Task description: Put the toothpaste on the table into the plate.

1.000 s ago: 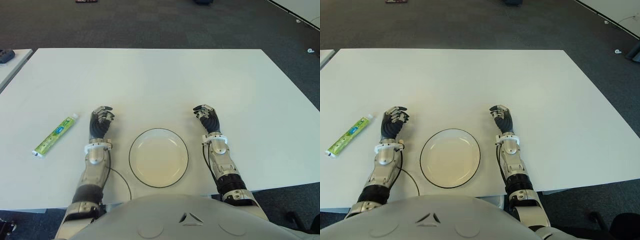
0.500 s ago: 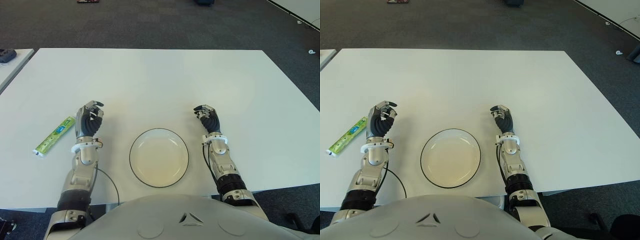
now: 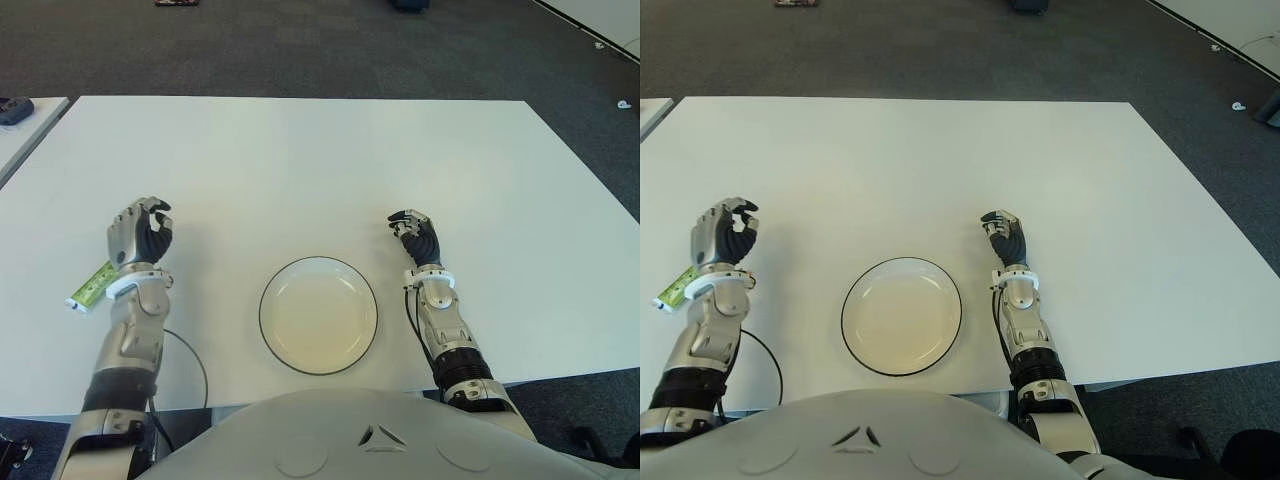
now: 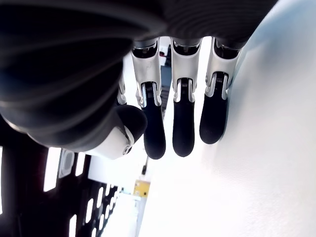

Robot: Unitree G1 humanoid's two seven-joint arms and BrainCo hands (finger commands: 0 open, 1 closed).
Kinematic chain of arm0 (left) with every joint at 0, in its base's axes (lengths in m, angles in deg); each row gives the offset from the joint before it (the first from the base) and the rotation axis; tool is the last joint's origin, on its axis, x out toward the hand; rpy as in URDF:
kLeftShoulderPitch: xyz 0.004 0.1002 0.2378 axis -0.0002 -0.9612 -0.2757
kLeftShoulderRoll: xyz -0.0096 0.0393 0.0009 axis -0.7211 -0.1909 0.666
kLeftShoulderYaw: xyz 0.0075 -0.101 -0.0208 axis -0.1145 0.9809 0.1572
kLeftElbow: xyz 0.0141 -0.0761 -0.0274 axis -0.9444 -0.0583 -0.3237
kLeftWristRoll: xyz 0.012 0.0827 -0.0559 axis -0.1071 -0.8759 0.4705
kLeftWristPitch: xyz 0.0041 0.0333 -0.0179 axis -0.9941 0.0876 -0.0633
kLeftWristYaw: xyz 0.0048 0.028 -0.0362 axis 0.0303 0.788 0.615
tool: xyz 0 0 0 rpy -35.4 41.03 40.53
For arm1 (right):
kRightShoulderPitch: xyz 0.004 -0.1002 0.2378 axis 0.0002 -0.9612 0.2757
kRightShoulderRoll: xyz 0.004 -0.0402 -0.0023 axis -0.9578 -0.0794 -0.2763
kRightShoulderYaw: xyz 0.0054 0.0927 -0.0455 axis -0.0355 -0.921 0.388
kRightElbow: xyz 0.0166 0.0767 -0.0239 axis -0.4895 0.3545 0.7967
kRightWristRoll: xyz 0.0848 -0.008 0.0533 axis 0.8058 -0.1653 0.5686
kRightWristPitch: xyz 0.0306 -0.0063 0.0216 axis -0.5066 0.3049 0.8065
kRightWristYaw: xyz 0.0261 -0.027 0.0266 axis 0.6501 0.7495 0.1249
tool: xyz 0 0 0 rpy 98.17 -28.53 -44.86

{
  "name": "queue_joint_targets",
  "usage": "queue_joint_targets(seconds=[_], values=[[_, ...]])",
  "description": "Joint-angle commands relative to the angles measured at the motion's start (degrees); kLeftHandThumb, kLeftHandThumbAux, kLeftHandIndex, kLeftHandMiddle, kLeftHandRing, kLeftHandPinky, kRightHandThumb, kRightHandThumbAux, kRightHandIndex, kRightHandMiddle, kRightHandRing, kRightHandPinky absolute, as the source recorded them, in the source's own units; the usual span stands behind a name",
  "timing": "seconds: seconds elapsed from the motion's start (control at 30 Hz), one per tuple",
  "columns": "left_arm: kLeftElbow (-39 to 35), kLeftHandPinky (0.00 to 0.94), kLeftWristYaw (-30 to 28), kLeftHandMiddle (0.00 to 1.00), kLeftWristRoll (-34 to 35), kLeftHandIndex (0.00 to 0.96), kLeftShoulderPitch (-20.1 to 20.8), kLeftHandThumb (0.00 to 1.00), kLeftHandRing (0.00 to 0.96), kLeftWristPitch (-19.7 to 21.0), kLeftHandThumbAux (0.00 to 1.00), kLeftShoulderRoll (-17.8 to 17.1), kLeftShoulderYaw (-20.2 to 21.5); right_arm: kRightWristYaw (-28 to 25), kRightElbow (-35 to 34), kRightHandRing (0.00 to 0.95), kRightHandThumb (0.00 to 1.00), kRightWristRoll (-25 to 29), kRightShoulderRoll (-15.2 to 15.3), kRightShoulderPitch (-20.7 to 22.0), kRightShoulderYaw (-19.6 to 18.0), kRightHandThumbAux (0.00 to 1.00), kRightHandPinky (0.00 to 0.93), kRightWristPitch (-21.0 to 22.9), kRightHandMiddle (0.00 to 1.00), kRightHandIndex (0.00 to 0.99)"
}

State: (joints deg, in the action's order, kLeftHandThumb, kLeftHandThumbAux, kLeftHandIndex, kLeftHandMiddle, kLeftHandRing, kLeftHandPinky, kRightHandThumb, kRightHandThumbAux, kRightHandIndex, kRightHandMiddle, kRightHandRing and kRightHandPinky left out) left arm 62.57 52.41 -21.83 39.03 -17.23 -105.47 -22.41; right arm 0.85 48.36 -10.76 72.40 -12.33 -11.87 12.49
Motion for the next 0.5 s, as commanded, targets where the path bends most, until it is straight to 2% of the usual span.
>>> queue_joint_targets(seconds=[0.03, 0.23, 0.4, 0.5], values=[[0.4, 0.257, -2.7, 0.201, -1.9, 0.244, 1.0, 0.603, 0.200, 7.1, 0.479, -1.1, -1.2, -0.1, -0.1, 0.397, 0.709, 0.2, -0.5, -1.0, -0.2, 0.730, 0.417, 1.5, 0.420, 0.419], [1.2, 0.183, -5.4, 0.127, -3.0, 0.121, 1.8, 0.585, 0.116, 13.8, 0.352, -3.2, -2.5, 0.0, -1.0, 0.401, 0.709, 0.1, -0.6, -1.4, -0.2, 0.730, 0.420, 1.9, 0.423, 0.419], [0.9, 0.125, -8.6, 0.083, -3.8, 0.051, 2.0, 0.575, 0.063, 17.7, 0.297, -5.5, -4.4, -0.1, -1.4, 0.401, 0.708, 0.1, -0.5, -1.6, -0.2, 0.729, 0.421, 2.0, 0.424, 0.420], [0.6, 0.046, -10.9, 0.027, -4.4, 0.016, 1.8, 0.551, 0.020, 19.3, 0.256, -7.5, -5.4, -0.1, -1.5, 0.405, 0.708, 0.1, -0.5, -1.7, -0.2, 0.729, 0.426, 1.9, 0.425, 0.420]])
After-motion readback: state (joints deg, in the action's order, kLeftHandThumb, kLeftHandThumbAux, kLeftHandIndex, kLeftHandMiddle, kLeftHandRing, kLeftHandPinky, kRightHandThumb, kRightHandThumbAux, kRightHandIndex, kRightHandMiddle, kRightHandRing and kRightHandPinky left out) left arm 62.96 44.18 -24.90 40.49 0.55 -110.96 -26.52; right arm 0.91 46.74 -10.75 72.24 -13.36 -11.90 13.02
